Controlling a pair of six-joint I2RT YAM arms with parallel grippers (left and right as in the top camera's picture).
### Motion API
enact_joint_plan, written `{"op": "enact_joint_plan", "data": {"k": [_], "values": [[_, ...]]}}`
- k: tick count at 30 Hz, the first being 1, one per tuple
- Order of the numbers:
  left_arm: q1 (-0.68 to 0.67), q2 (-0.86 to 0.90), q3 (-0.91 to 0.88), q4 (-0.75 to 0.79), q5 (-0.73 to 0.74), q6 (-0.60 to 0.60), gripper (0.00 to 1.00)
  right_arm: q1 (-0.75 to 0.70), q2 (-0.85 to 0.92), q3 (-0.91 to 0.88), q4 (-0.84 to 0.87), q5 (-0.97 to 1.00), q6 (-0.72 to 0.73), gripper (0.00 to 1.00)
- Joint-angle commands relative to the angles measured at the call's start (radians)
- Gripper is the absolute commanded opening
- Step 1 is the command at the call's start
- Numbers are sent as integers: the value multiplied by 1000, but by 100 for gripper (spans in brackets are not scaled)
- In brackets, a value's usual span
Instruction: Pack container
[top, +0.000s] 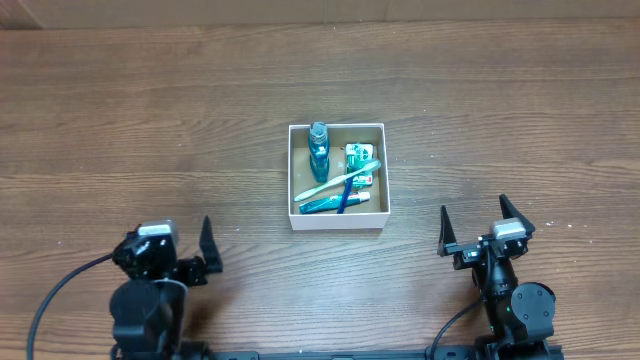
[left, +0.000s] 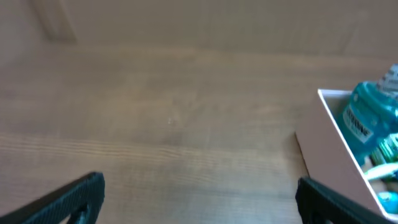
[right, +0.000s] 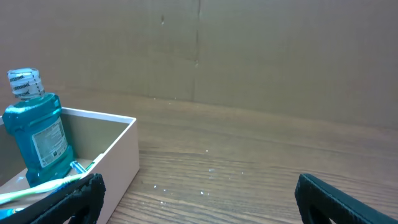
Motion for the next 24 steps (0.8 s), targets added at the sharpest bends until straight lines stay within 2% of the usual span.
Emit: {"op": "enact_joint_plan", "data": {"k": [1,5,10,16,18,24], "values": [[17,-68,-143,216,30,77,100,-3,-11,-10,6,-6,4,100],[22,-137,-263,428,79,151,100,-3,-11,-10,6,-6,4,100],[32,-182,-367,536,116,149,100,-3,-11,-10,6,-6,4,100],[32,-181,-364,399,122,147,100,-3,-11,-10,6,-6,4,100],[32,-180,-363,403,126,115,100,-3,-11,-10,6,-6,4,100],[32,-179,-363,402,125,116,100,-3,-11,-10,6,-6,4,100]]}}
